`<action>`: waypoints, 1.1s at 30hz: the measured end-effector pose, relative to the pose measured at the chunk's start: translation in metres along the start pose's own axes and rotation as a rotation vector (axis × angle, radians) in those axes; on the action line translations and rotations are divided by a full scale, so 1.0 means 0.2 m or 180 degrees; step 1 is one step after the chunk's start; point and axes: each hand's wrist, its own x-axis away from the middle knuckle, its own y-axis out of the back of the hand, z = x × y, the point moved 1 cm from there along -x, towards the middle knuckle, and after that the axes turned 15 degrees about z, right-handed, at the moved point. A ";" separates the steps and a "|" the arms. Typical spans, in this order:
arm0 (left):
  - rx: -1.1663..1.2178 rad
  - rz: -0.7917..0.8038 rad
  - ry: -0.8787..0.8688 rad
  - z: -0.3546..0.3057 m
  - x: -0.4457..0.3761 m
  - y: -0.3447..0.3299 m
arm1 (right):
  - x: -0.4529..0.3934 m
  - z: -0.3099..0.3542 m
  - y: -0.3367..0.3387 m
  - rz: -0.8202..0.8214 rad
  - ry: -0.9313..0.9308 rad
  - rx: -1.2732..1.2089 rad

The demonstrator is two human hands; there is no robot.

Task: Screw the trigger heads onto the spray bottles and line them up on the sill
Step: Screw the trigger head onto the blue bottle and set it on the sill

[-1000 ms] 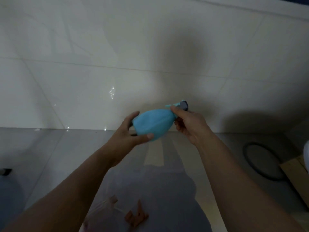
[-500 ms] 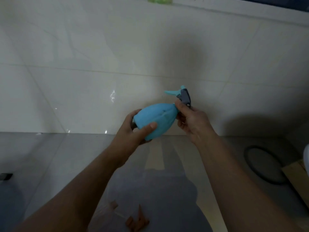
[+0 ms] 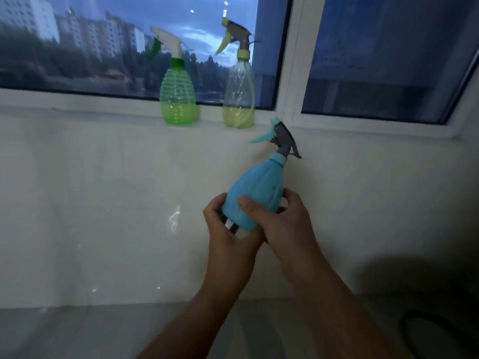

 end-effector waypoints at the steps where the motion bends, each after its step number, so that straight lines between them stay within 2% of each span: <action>1: -0.0329 0.0076 -0.0036 -0.05 -0.07 0.00 | -0.04 0.06 0.04 -0.0068 0.0138 0.0117; 4: -0.1240 0.0287 -0.0077 -0.18 -0.29 0.00 | -0.19 0.25 0.17 -0.0352 0.0493 0.0672; 6: -0.1477 0.0544 -0.0065 -0.29 -0.44 -0.02 | -0.30 0.38 0.24 -0.0491 0.0751 0.0978; 9: -0.1416 0.0919 0.0138 -0.41 -0.65 -0.09 | -0.49 0.52 0.33 -0.0750 0.0983 0.1327; 14: -0.1279 0.1331 0.0259 -0.46 -0.91 -0.15 | -0.78 0.61 0.40 -0.0947 0.1044 0.1765; 19: -0.1590 0.1461 0.0647 -0.45 -1.08 -0.18 | -1.02 0.56 0.43 -0.0975 0.0733 0.2054; 24: -0.2061 0.1340 0.1129 -0.39 -1.19 -0.19 | -1.14 0.50 0.43 -0.0818 0.0406 0.2109; 33: -0.2720 0.1068 0.1149 -0.34 -1.29 -0.22 | -1.16 0.50 0.42 -0.0936 0.0262 0.2115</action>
